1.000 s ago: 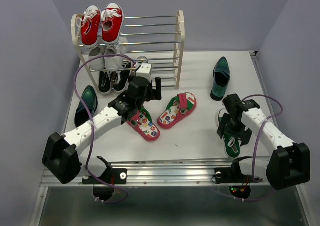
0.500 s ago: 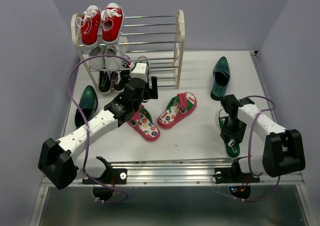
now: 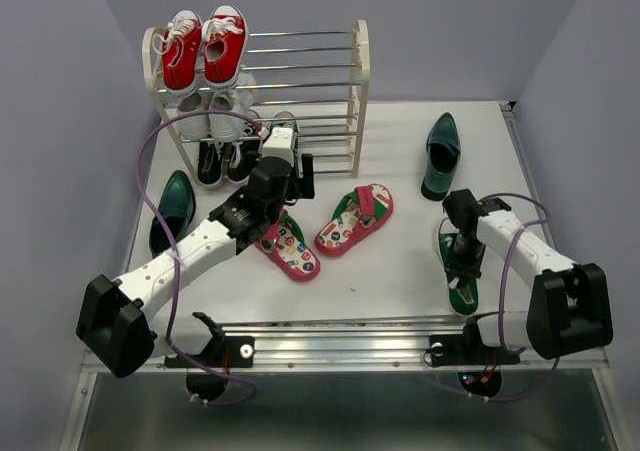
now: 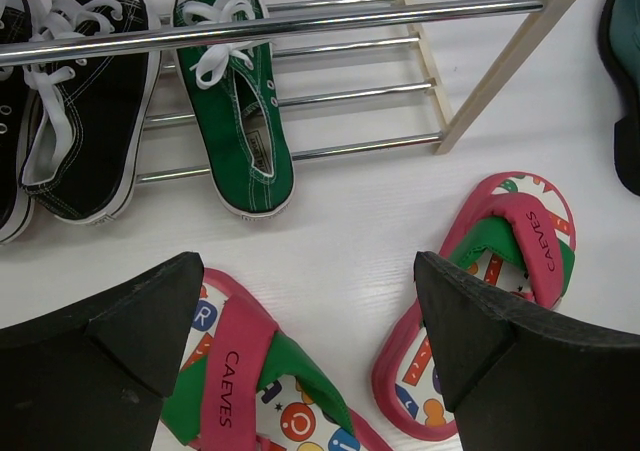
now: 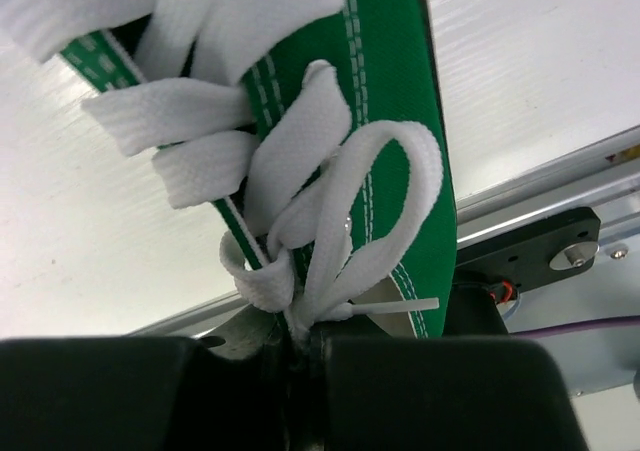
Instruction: Place and organize the shoes onto the shoe shelf
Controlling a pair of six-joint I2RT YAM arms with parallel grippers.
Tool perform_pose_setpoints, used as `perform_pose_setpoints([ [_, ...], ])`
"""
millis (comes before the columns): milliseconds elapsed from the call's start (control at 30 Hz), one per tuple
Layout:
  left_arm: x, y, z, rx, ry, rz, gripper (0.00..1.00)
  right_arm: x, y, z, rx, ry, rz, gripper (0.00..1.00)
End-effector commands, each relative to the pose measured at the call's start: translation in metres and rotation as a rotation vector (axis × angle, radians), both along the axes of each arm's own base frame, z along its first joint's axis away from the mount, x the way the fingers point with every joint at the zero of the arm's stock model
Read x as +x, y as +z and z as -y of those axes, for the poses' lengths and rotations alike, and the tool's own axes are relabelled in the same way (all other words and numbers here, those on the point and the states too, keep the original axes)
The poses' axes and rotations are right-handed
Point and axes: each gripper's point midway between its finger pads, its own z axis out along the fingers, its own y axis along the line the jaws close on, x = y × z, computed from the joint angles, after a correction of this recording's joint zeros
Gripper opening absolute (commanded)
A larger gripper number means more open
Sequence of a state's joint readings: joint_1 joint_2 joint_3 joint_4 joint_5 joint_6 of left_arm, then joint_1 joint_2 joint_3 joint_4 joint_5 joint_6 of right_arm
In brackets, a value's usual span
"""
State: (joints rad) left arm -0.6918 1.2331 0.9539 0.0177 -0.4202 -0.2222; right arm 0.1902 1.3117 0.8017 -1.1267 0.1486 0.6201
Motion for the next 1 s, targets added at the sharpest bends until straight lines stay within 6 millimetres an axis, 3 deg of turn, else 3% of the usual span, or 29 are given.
perform_pose_setpoints([
  [0, 0.003, 0.008, -0.004, -0.011, 0.025, 0.038, 0.99, 0.012, 0.004, -0.01, 0.075, 0.055, 0.07, 0.01],
  [167, 0.001, 0.013, -0.005, -0.03, 0.03, 0.042, 0.99, 0.044, 0.034, -0.015, 0.105, 0.116, 0.256, 0.01],
  [200, 0.001, 0.013, -0.006, -0.03, 0.032, 0.039, 0.99, 0.055, 0.049, -0.017, 0.111, 0.129, 0.317, 0.01],
  [467, -0.004, 0.022, -0.014, -0.059, 0.072, 0.043, 0.99, 0.085, 0.105, -0.041, 0.088, 0.296, 0.454, 0.01],
  [533, -0.008, 0.018, -0.018, -0.049, 0.085, 0.023, 0.99, 0.092, 0.121, -0.055, 0.117, 0.345, 0.493, 0.01],
  [767, -0.017, 0.02, -0.033, -0.08, 0.153, -0.003, 0.99, 0.105, 0.139, -0.137, 0.289, 0.555, 0.53, 0.01],
  [967, -0.027, 0.015, -0.045, -0.077, 0.2, -0.033, 0.99, 0.114, 0.129, -0.195, 0.412, 0.682, 0.478, 0.01],
])
